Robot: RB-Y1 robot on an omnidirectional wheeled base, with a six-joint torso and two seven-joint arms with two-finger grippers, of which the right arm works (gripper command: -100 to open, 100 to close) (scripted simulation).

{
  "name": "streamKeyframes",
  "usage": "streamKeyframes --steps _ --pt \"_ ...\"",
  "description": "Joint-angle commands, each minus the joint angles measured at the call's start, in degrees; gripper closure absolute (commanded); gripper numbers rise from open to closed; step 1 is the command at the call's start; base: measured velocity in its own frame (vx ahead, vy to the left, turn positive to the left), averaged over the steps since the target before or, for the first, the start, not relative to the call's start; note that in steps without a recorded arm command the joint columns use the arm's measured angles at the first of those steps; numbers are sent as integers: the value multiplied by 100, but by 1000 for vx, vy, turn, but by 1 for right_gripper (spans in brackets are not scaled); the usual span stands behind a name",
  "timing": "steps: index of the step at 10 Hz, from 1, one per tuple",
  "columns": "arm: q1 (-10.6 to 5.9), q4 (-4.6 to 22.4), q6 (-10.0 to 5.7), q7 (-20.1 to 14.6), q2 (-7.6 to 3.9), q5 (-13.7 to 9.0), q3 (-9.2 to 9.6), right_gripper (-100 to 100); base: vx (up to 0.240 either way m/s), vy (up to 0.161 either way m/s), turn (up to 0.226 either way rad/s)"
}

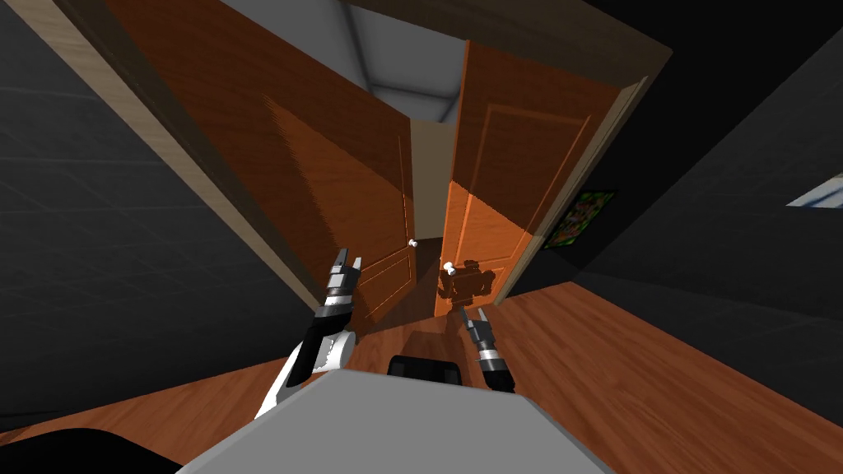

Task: Push the door open

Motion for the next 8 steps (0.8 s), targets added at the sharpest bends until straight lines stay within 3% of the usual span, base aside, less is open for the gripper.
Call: streamKeyframes --steps 1,8 --pt "-20 135 -53 199 25 52 4 -100 63 -49 80" --pt "-80 659 -270 910 137 247 18 -100 77 -63 79"
